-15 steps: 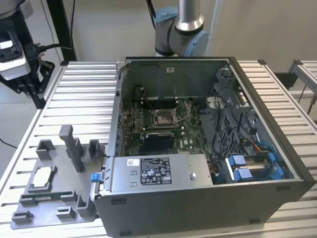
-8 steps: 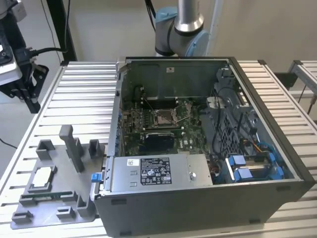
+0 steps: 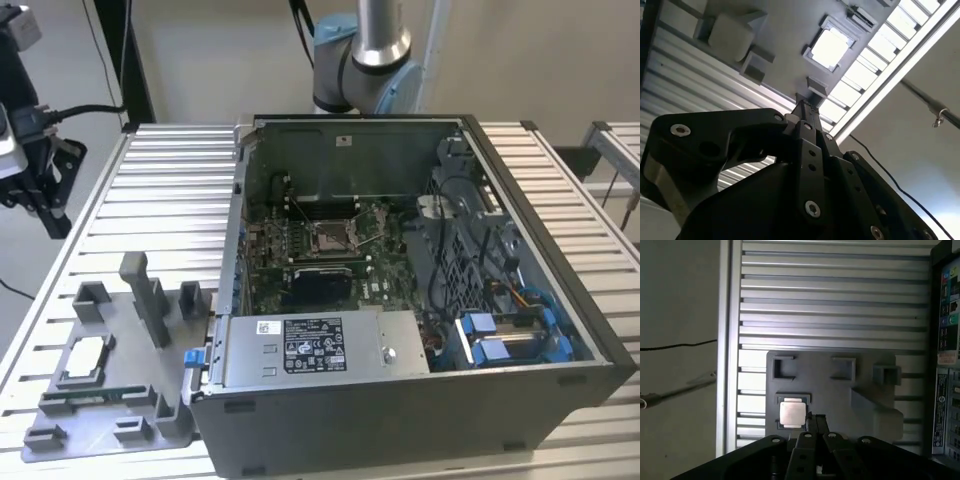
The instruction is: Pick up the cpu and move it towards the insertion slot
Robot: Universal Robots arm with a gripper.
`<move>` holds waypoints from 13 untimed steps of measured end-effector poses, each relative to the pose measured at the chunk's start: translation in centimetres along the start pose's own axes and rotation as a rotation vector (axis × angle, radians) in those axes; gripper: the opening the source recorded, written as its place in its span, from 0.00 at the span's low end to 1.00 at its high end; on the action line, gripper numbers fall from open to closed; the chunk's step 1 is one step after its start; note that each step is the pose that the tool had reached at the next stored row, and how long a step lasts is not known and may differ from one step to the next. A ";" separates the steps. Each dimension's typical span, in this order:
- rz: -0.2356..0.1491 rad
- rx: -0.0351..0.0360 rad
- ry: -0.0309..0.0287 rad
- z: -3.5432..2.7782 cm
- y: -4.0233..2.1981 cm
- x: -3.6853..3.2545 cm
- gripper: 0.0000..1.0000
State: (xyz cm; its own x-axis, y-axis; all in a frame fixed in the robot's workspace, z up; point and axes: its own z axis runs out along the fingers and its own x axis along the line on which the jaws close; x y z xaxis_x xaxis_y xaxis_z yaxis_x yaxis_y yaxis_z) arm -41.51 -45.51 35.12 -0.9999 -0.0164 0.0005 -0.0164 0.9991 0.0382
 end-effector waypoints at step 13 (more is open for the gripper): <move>0.000 0.0000 0.0000 -0.03 -1.75 0.62 0.00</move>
State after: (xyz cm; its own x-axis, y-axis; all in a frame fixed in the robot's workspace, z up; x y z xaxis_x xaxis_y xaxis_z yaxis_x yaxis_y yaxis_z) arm -42.09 -47.27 35.09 -0.9999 -0.0163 0.0006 -0.0163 0.9991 0.0382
